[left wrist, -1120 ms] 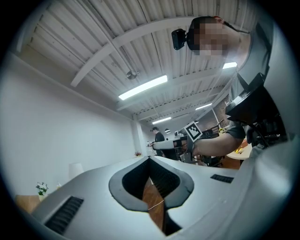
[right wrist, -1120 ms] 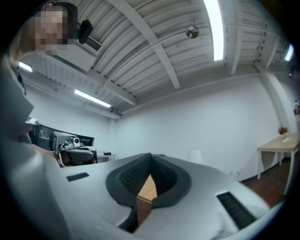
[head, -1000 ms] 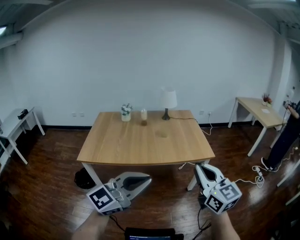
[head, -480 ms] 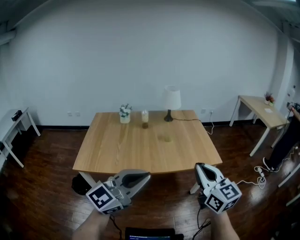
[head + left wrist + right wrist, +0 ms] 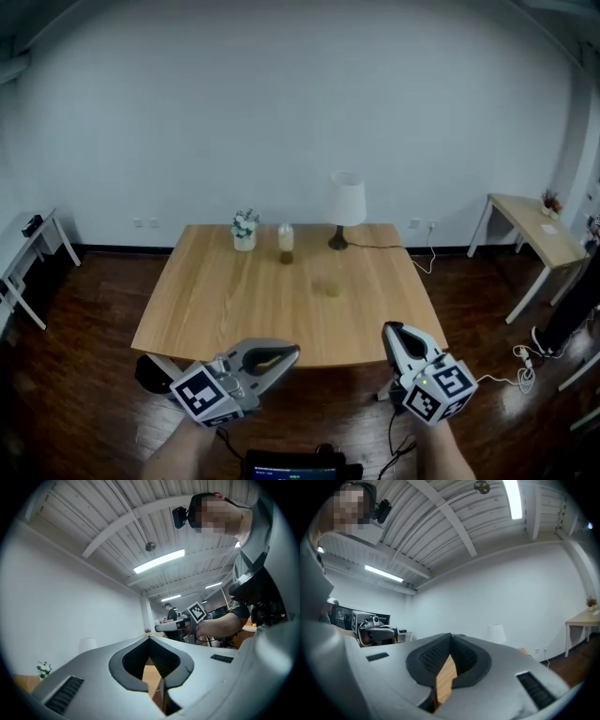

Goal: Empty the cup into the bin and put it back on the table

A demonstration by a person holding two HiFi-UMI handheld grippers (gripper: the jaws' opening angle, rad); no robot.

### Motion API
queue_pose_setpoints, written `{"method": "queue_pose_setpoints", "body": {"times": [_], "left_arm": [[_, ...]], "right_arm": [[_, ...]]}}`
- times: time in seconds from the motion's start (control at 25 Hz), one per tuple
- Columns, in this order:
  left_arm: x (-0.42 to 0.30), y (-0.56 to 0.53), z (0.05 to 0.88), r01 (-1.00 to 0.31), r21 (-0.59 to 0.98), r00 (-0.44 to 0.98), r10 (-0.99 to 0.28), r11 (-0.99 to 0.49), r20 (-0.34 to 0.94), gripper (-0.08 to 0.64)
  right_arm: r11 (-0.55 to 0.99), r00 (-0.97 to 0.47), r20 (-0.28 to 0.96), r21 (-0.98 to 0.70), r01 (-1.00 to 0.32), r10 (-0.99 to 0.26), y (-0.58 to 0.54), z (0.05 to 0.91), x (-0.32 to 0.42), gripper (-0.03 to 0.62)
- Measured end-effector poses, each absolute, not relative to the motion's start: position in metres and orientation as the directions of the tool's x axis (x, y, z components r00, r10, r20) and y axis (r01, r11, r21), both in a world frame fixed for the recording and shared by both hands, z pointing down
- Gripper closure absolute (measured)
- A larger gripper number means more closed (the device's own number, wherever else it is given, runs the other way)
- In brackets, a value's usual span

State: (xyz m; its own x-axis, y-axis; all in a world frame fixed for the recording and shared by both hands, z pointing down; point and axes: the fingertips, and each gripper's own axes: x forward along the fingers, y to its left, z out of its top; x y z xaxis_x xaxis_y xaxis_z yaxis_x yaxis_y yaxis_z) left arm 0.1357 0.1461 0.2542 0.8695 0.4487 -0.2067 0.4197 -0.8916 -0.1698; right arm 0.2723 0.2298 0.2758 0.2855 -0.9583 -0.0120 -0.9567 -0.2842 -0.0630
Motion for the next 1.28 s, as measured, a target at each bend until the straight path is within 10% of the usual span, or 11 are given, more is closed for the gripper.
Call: {"method": "queue_pose_setpoints", "body": {"times": [1.28], "left_arm": [[0.308,-0.002,0.248,0.388,-0.115,0.884,0.405,-0.914,-0.233,0.56]], "right_arm": [[-0.29,0.29,0.011,-0.065,-0.955,-0.957,0.089,0.281,0.448,0.592]]}}
